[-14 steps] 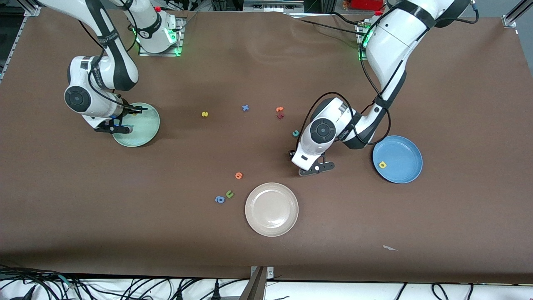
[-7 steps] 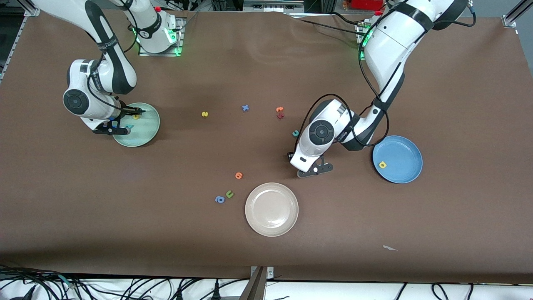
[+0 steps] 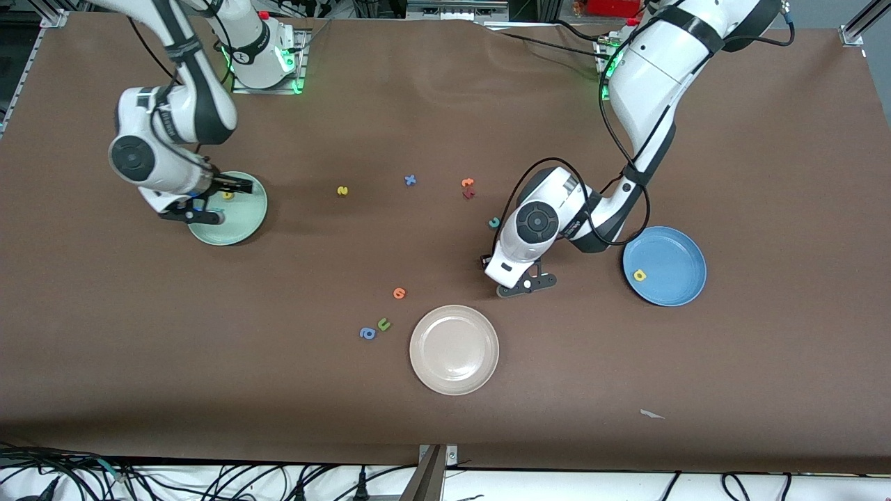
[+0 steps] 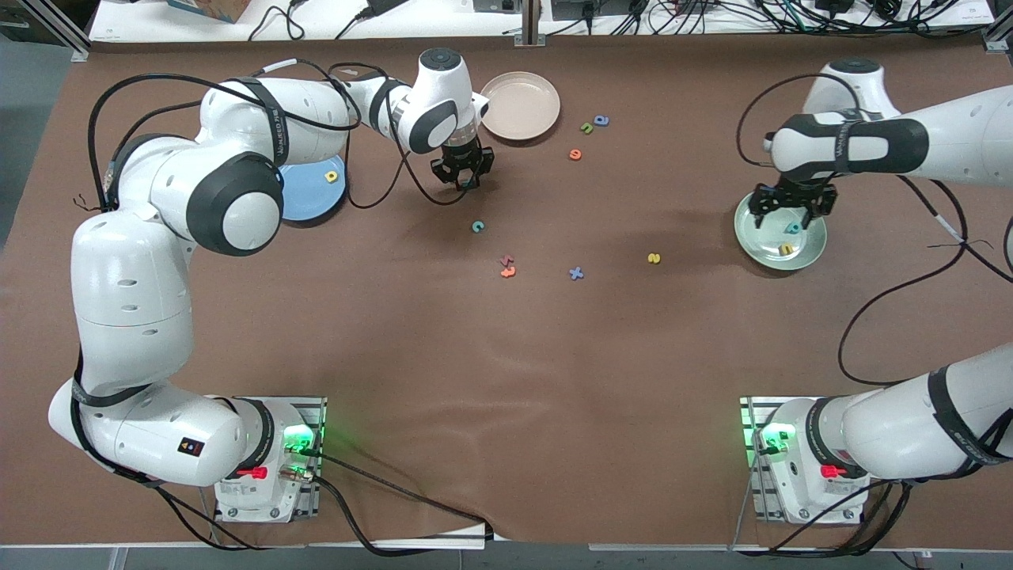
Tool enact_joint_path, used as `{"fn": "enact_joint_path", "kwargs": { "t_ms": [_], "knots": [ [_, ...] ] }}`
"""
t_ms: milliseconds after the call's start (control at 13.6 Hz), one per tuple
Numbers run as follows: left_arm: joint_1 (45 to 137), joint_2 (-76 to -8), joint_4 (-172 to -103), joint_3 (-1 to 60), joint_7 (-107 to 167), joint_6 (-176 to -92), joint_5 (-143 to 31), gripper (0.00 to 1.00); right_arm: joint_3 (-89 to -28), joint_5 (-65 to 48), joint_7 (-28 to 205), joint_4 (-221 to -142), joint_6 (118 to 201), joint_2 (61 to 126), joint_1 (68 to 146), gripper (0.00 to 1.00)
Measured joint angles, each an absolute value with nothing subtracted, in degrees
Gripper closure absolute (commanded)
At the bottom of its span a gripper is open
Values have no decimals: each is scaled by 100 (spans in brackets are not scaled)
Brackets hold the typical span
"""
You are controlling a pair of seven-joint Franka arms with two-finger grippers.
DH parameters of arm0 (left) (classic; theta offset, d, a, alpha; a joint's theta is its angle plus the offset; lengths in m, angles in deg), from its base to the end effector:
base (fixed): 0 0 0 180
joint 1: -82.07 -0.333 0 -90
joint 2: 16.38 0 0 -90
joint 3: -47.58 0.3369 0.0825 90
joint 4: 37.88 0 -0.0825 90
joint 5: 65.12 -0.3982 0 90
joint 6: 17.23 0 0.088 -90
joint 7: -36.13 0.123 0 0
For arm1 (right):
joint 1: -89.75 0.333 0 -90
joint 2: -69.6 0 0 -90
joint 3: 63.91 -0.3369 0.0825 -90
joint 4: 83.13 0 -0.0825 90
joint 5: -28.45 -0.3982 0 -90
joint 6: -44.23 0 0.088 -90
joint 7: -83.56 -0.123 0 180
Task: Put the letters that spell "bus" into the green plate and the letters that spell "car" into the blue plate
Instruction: 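Grasp the teal L with the left gripper while the right gripper reaches yellow 2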
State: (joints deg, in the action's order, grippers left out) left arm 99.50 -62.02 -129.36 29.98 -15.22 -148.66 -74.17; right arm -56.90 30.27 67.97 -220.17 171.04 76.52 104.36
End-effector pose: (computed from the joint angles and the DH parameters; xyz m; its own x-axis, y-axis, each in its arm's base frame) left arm 0.5992 -0.3822 0.1630 0.9606 0.2513 -0.1184 0.2556 -0.9665 0.0222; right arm 0.4676 0.0600 0.2410 0.9529 -0.1286 -0.2746 -0.1014 -0.9886 0.1113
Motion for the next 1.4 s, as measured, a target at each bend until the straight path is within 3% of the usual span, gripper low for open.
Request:
{"fn": "enact_joint_path", "kwargs": {
  "t_ms": [295, 589, 958, 1400],
  "knots": [
    [9964, -6207, -12935, 2998, -1539, -14866, -7417, 62, -6872, 2673, 5150, -22026, 17408, 7640, 10500, 2],
    [9967, -6212, -12935, 2998, -1557, -14866, -7417, 65, -7663, 2657, 3649, -22072, 18162, 7958, 10510, 3],
    [9986, -6211, -12931, 2997, -1681, -14866, -7624, 70, -7924, 2656, 3175, -22084, 18853, 8492, 10510, 10],
    [9991, -6211, -12929, 2999, -1705, -14865, -7626, 76, -7941, 2671, 3356, -22174, 19220, 8680, 10510, 11]
  ]
}}
